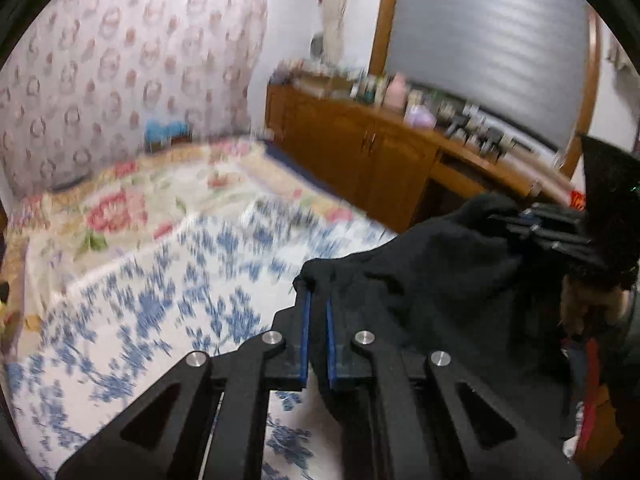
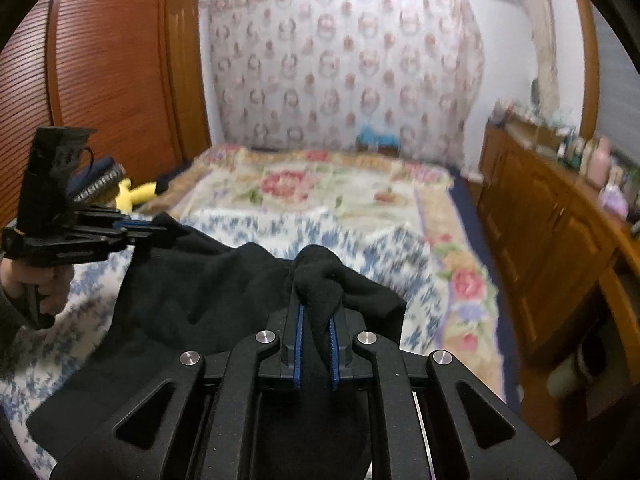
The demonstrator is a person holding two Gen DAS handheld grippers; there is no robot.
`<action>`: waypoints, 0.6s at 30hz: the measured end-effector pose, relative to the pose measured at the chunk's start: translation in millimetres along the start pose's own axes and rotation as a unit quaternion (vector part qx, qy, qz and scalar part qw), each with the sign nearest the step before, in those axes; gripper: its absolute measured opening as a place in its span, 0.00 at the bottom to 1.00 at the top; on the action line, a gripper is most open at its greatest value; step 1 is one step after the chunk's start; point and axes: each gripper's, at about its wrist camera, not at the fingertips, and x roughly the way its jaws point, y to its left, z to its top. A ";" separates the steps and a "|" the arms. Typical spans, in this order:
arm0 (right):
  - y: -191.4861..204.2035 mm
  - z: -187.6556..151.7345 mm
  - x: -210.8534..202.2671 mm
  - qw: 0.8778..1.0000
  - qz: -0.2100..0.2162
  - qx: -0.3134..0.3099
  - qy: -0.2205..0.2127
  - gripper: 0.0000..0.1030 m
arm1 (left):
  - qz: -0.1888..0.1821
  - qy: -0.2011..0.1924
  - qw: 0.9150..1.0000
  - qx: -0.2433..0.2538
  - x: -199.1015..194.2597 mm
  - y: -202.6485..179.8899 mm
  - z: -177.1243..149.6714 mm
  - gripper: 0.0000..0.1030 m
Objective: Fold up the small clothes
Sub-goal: 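Lift the black shirt with the right gripper while the left gripper grasps its other edge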
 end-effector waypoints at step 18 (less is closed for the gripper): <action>93.2 70.4 -190.2 0.974 -0.033 -0.074 -0.214 0.06 | 0.021 -0.212 0.975 0.067 -254.8 -62.7 44.6 0.04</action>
